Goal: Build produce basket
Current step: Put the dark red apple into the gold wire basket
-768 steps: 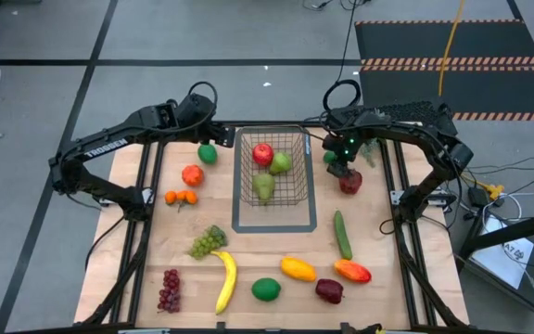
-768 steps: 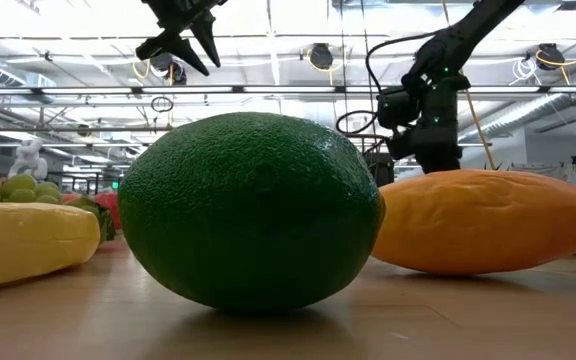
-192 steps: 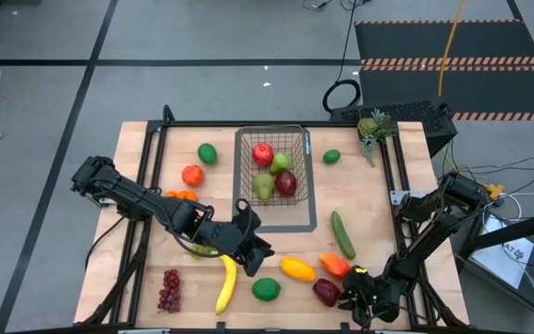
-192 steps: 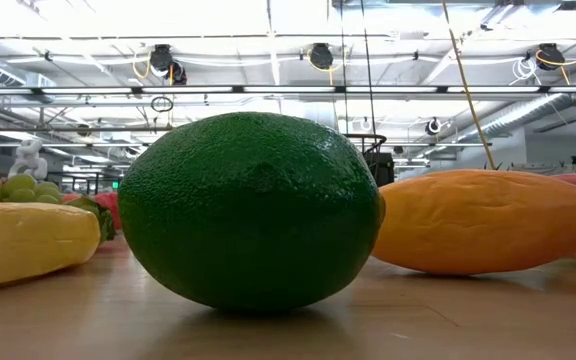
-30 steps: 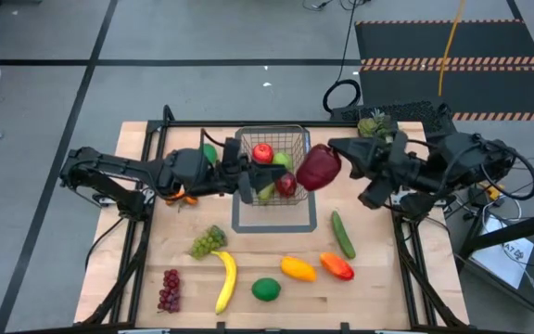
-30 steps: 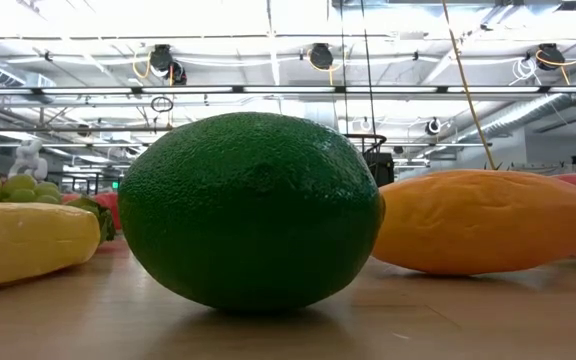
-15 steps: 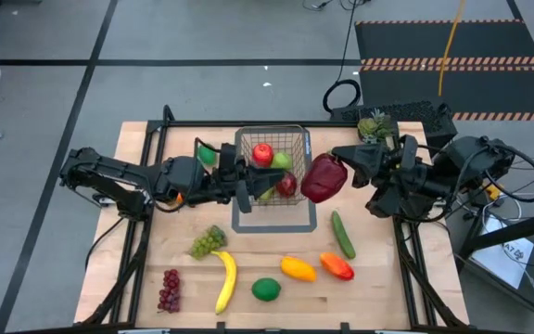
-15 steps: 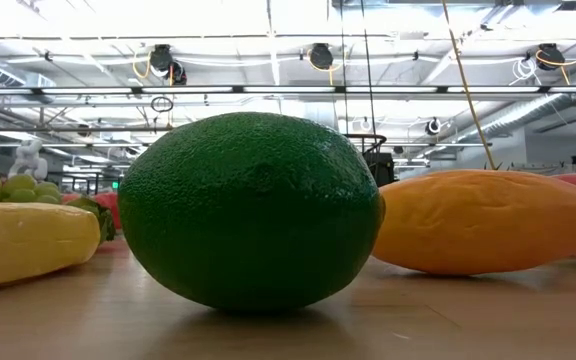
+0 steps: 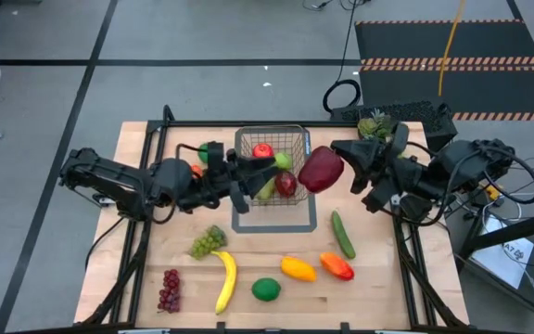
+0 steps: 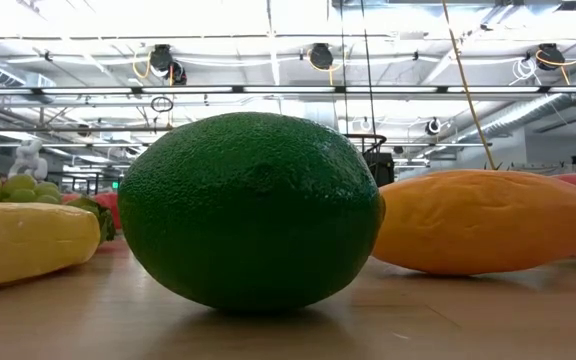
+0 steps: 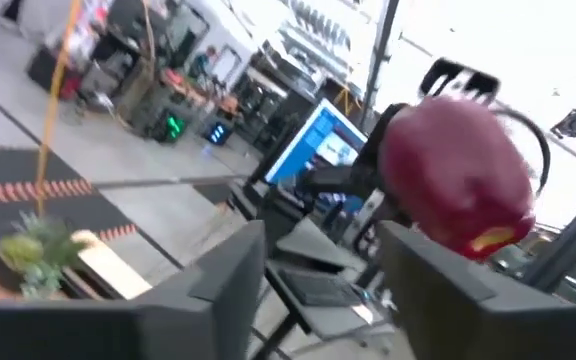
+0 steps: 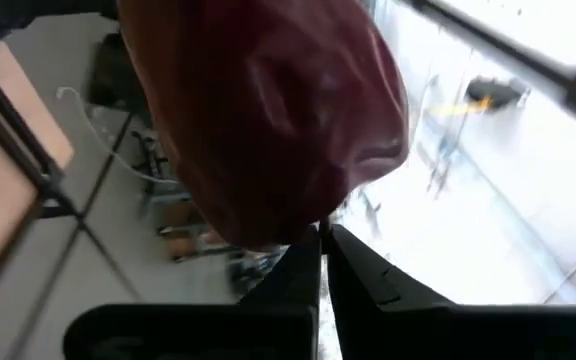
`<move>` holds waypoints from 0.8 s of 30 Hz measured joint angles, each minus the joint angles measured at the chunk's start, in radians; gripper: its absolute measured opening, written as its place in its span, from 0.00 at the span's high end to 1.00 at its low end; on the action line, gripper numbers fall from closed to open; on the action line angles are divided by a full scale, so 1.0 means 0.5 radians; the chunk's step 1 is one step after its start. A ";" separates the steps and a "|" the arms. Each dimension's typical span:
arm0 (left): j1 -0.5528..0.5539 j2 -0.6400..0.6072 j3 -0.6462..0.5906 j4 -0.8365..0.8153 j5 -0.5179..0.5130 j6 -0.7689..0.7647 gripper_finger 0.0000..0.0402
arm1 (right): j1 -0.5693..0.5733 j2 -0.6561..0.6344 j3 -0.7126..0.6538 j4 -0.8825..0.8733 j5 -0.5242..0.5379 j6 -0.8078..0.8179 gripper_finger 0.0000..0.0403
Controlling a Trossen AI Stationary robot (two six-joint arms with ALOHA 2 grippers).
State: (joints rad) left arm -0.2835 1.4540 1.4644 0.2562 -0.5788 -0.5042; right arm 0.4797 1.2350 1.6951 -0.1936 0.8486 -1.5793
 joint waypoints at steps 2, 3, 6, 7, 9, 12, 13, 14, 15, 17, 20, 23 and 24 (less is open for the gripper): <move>-0.016 0.000 0.049 -0.002 -0.062 0.102 0.38 | 0.000 -0.001 0.000 -0.062 0.043 0.163 1.00; -0.021 0.000 0.078 -0.010 -0.088 0.162 0.33 | -0.001 -0.001 0.000 -0.097 0.059 0.246 1.00; -0.039 0.001 0.191 -0.099 -0.162 0.320 0.19 | -0.001 0.000 0.000 -0.215 0.089 0.551 1.00; -0.042 0.001 0.236 -0.146 -0.169 0.366 0.16 | -0.001 0.000 0.000 -0.250 0.089 0.662 1.00; -0.054 0.001 0.328 -0.270 -0.174 0.439 0.11 | -0.004 0.000 0.000 -0.325 0.094 0.902 1.00; -0.057 0.001 0.444 -0.470 -0.175 0.567 0.07 | -0.045 0.024 0.000 -0.377 0.104 1.294 1.00; -0.056 0.001 0.468 -0.514 -0.174 0.628 0.07 | -0.057 0.039 0.000 -0.377 0.135 1.424 1.00; -0.055 0.001 0.487 -0.547 -0.175 0.707 0.06 | -0.069 0.049 0.000 -0.376 0.148 1.549 0.99; -0.055 0.001 0.498 -0.565 -0.175 0.791 0.06 | -0.081 0.055 0.000 -0.379 0.146 1.658 0.99; -0.055 0.001 0.499 -0.557 -0.180 0.995 0.06 | -0.108 0.074 0.000 -0.368 0.141 1.871 0.99; -0.054 0.002 0.498 -0.539 -0.177 1.178 0.06 | -0.147 0.096 0.000 -0.363 0.134 2.205 0.99; -0.031 0.002 0.498 -0.571 -0.037 1.231 0.06 | -0.189 0.116 0.000 -0.366 0.127 2.540 0.99; -0.022 0.012 0.498 -0.589 -0.004 1.229 0.06 | -0.200 0.116 0.000 -0.369 0.114 2.629 0.99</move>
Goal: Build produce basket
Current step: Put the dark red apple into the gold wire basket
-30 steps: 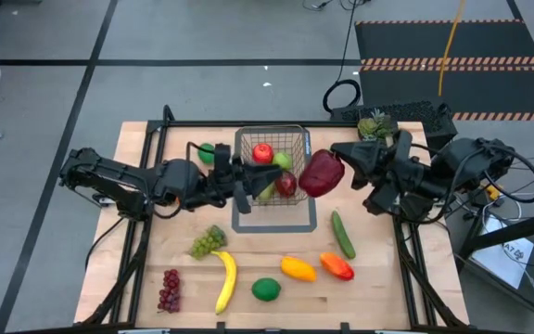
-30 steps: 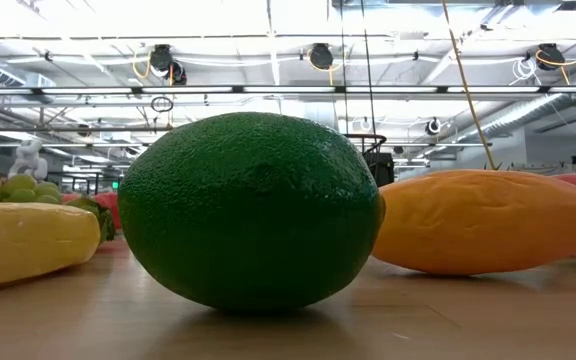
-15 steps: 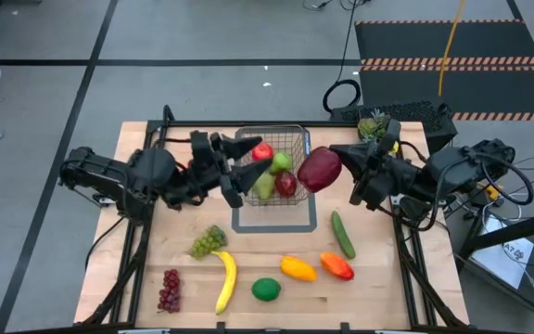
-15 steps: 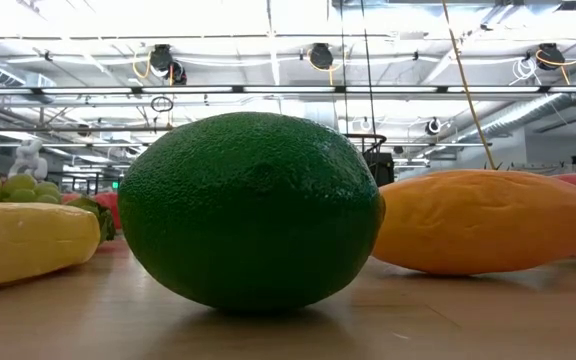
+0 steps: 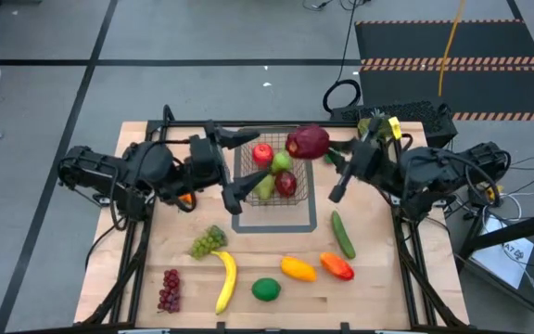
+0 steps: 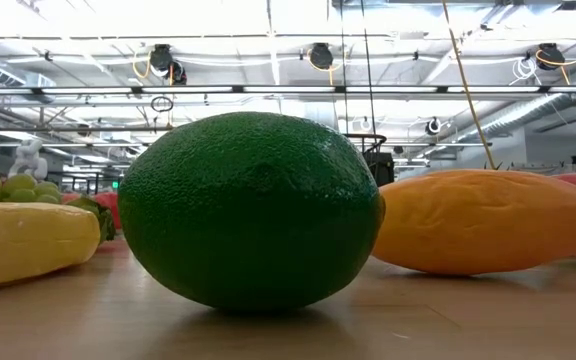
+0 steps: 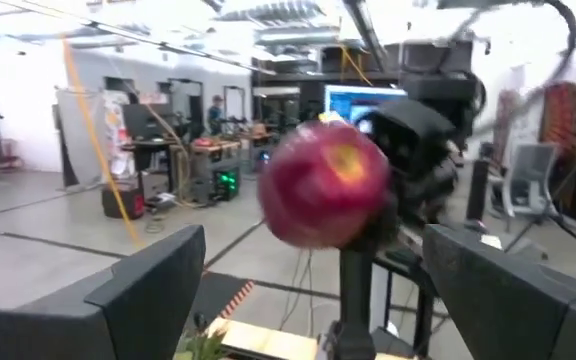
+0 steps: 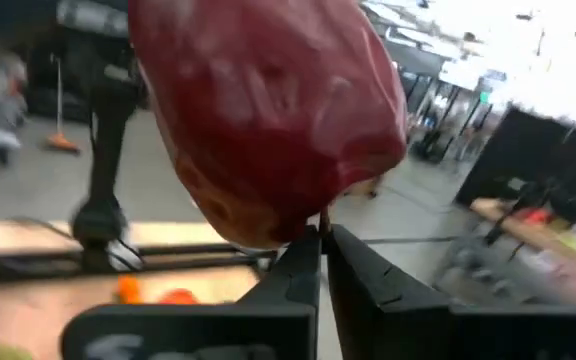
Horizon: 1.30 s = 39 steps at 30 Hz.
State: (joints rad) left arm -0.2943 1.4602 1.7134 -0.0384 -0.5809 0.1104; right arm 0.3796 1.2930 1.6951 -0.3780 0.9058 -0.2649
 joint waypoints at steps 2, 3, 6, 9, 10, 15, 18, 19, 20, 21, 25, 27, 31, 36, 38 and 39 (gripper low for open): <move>0.027 0.017 -0.001 -0.020 0.045 0.005 0.06 | -0.023 -0.004 0.000 0.007 -0.092 0.133 0.99; 0.034 0.021 -0.003 -0.036 0.057 0.015 0.06 | -0.035 -0.005 0.000 0.012 -0.139 0.179 0.99; 0.102 0.048 0.000 -0.017 0.062 0.014 0.06 | -0.054 0.007 0.000 0.008 -0.243 0.273 0.99; 0.175 0.061 -0.002 -0.025 0.137 -0.045 0.06 | -0.066 0.041 0.000 0.012 -0.251 0.298 0.99; 0.202 0.065 -0.003 -0.024 0.215 -0.051 0.06 | -0.066 0.053 0.000 0.013 -0.252 0.310 0.99; 0.238 0.080 -0.003 0.007 0.493 0.022 0.06 | -0.084 0.115 0.000 0.044 -0.355 0.493 0.99; 0.245 0.083 -0.003 0.008 0.552 0.075 0.06 | -0.093 0.163 0.000 0.074 -0.409 0.564 0.99; 0.252 0.083 -0.003 0.010 0.580 0.084 0.06 | -0.094 0.178 0.000 0.087 -0.410 0.585 0.99; 0.257 0.083 -0.003 0.011 0.607 0.087 0.06 | -0.094 0.190 0.000 0.099 -0.410 0.597 0.99; 0.266 0.083 -0.003 0.012 0.633 0.084 0.06 | -0.093 0.196 0.000 0.114 -0.410 0.606 0.99; 0.275 0.083 -0.003 0.012 0.708 0.076 0.06 | -0.093 0.196 0.000 0.135 -0.408 0.612 0.99; 0.275 0.083 -0.003 0.026 0.712 0.076 0.09 | -0.094 0.196 0.000 0.136 -0.406 0.612 0.99; 0.276 0.083 -0.003 0.067 0.728 0.075 0.21 | -0.097 0.198 0.000 0.139 -0.407 0.612 0.99; 0.275 0.083 -0.003 0.075 0.732 0.069 0.29 | -0.097 0.196 0.000 0.141 -0.407 0.612 0.99; 0.275 0.083 -0.003 0.077 0.732 0.067 0.27 | -0.097 0.196 0.000 0.141 -0.407 0.612 0.99; 0.276 0.083 -0.003 0.077 0.732 0.067 0.25 | -0.097 0.196 0.000 0.141 -0.406 0.612 0.99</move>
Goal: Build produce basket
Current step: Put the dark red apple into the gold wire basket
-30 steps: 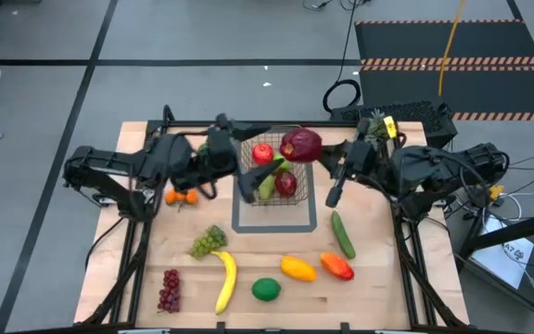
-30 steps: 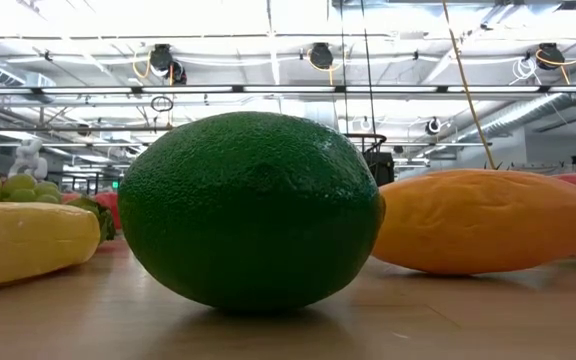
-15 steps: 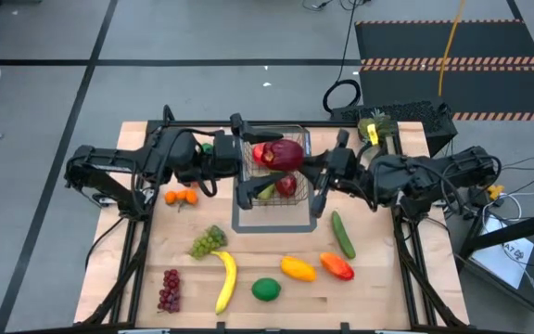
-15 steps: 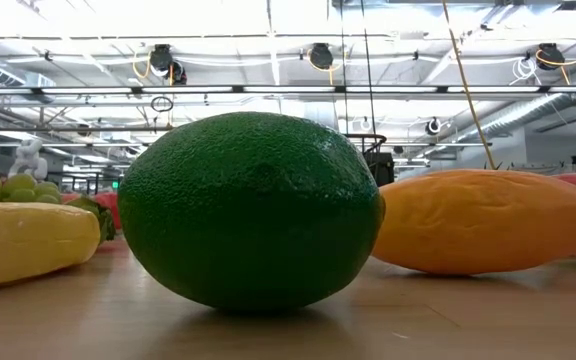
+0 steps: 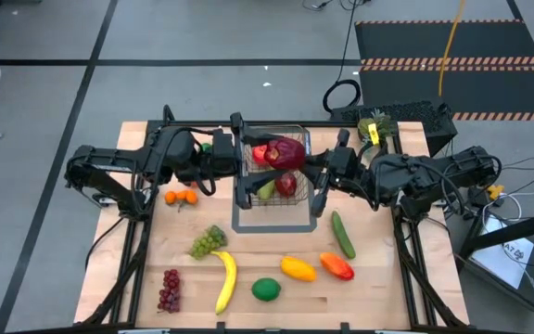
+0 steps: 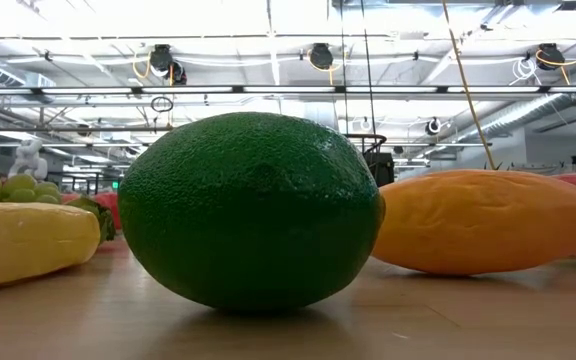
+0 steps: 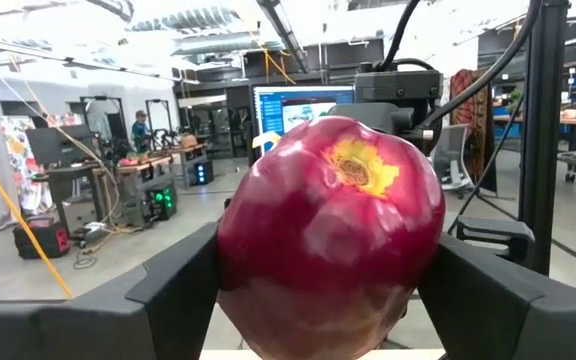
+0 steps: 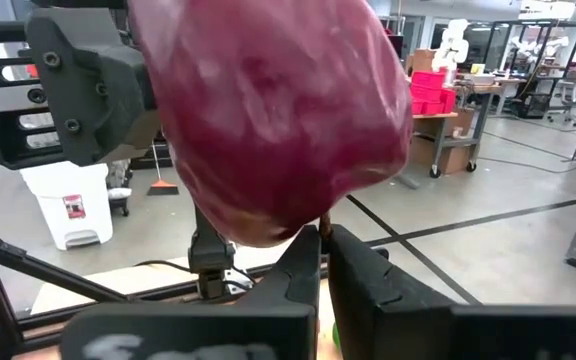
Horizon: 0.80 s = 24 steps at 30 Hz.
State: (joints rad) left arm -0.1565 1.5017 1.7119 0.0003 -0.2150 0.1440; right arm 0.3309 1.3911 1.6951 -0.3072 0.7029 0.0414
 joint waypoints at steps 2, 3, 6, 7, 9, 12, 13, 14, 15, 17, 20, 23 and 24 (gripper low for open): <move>0.000 0.000 0.000 0.005 0.000 -0.008 0.23 | 0.000 0.001 0.000 0.024 0.001 0.000 0.98; 0.000 0.000 0.000 0.011 -0.001 -0.021 0.22 | 0.001 0.001 0.000 0.044 0.001 0.000 0.96; 0.005 -0.004 0.000 0.024 -0.006 -0.109 0.22 | 0.010 0.001 0.000 0.099 0.007 0.001 0.87; 0.011 -0.008 0.000 0.023 -0.005 -0.149 0.23 | 0.014 -0.006 0.000 0.101 0.008 0.013 0.83; 0.024 -0.011 0.000 0.022 -0.003 -0.255 0.25 | 0.023 -0.015 0.000 0.082 0.015 0.073 0.74; 0.040 -0.040 0.000 0.011 -0.015 -0.371 0.26 | 0.036 -0.034 0.000 0.050 0.012 0.190 0.59; 0.047 -0.050 0.000 0.022 -0.021 -0.397 0.27 | 0.046 -0.043 0.000 0.018 0.008 0.231 0.54; 0.056 -0.064 0.000 0.026 -0.023 -0.429 0.27 | 0.058 -0.050 0.000 -0.022 0.002 0.273 0.50; 0.068 -0.079 0.000 0.022 -0.025 -0.464 0.27 | 0.071 -0.057 0.000 -0.058 0.000 0.321 0.46; 0.095 -0.106 0.000 0.018 -0.026 -0.567 0.26 | 0.106 -0.079 0.000 -0.168 -0.003 0.414 0.39; 0.170 -0.160 0.000 -0.045 -0.022 -0.766 0.24 | 0.153 -0.094 0.000 -0.324 0.002 0.547 0.31; 0.278 -0.205 0.002 -0.190 -0.025 -1.018 0.24 | 0.210 -0.102 0.000 -0.468 0.001 0.674 0.27; 0.315 -0.213 0.002 -0.261 -0.025 -1.106 0.24 | 0.225 -0.103 0.000 -0.498 0.001 0.708 0.27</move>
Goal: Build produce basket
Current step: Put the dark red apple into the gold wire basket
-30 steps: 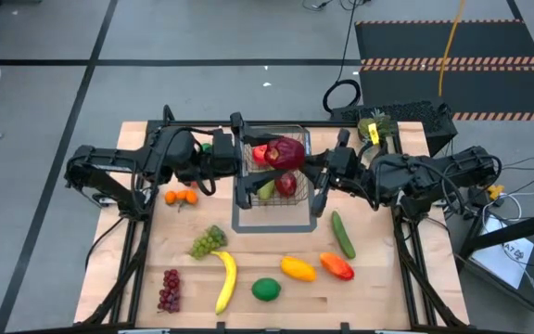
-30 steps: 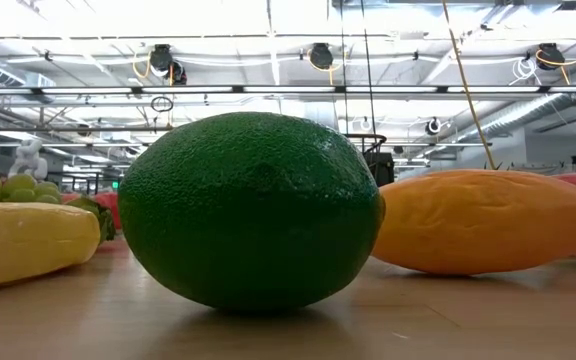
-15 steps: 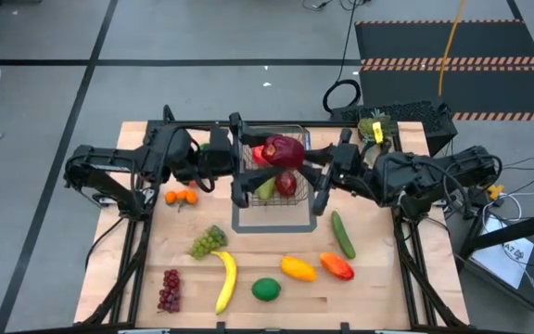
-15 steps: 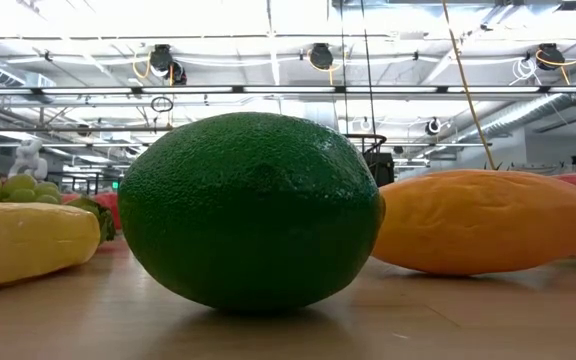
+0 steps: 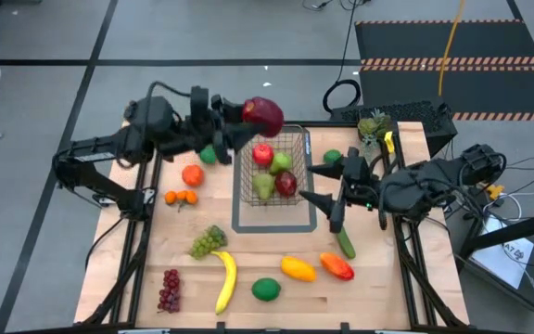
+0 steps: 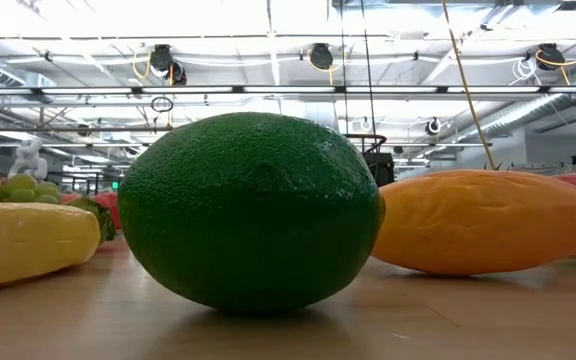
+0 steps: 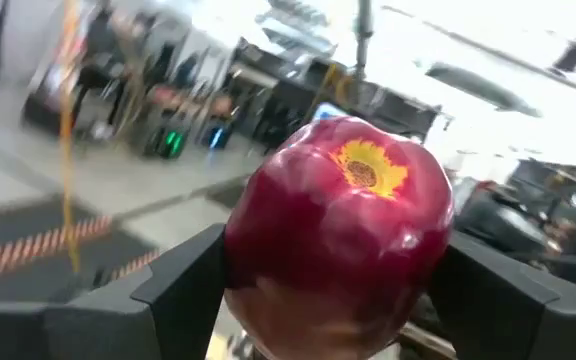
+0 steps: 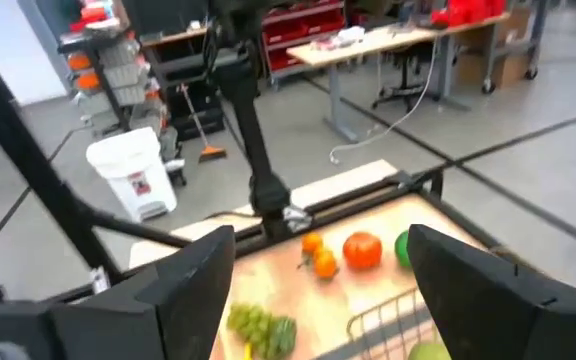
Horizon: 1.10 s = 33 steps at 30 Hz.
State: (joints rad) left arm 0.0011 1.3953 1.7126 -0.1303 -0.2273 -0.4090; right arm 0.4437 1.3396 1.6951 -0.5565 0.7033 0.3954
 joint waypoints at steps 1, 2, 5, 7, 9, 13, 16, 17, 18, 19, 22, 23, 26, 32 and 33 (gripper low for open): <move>0.036 -0.005 0.000 -0.062 0.001 -0.082 0.24 | 0.017 -0.002 0.000 -0.035 0.000 0.032 0.27; 0.074 -0.011 0.000 -0.150 0.011 -0.156 0.24 | 0.034 -0.002 0.000 -0.070 0.000 0.060 0.27; 0.196 -0.016 0.000 -0.433 0.111 -0.309 0.24 | 0.073 -0.002 0.000 -0.187 0.000 0.131 0.28; 0.285 -0.016 0.000 -0.650 0.178 -0.417 0.24 | 0.084 -0.002 0.000 -0.265 -0.001 0.175 0.29; 0.365 0.006 0.000 -0.856 0.204 -0.494 0.24 | 0.086 -0.002 0.000 -0.365 0.001 0.188 0.29; 0.517 0.096 -0.003 -1.160 0.248 -0.556 0.24 | 0.084 -0.005 0.000 -0.552 0.001 0.139 0.29; 0.610 0.185 -0.003 -1.146 0.307 -0.559 0.24 | 0.071 -0.015 0.000 -0.706 0.008 0.038 0.29; 0.637 0.224 -0.002 -1.122 0.328 -0.559 0.24 | 0.058 -0.019 0.000 -0.757 0.012 0.001 0.29; 0.658 0.273 -0.002 -1.080 0.354 -0.559 0.24 | 0.045 -0.023 0.000 -0.813 0.019 -0.034 0.29; 0.679 0.328 -0.001 -1.034 0.371 -0.560 0.24 | 0.031 -0.029 0.000 -0.867 0.035 -0.069 0.29; 0.726 0.495 -0.002 -0.945 0.389 -0.571 0.24 | -0.024 -0.068 0.000 -0.989 0.065 -0.190 0.29; 0.736 0.549 -0.002 -0.896 0.388 -0.591 0.24 | -0.038 -0.088 0.000 -1.030 0.065 -0.230 0.29; 0.765 0.689 -0.002 -0.791 0.388 -0.686 0.24 | -0.085 -0.166 0.000 -1.138 0.065 -0.294 0.29; 0.815 0.920 -0.002 -0.637 0.386 -1.028 0.24 | -0.171 -0.368 0.000 -1.310 0.067 -0.297 0.29; 0.820 0.955 -0.002 -0.636 0.386 -1.095 0.24 | -0.186 -0.401 0.000 -1.325 0.067 -0.300 0.29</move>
State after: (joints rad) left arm 0.4112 1.8726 1.7119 -0.4481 -0.0340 -0.9565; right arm 0.3508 1.1389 1.6951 -1.2191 0.7366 0.2454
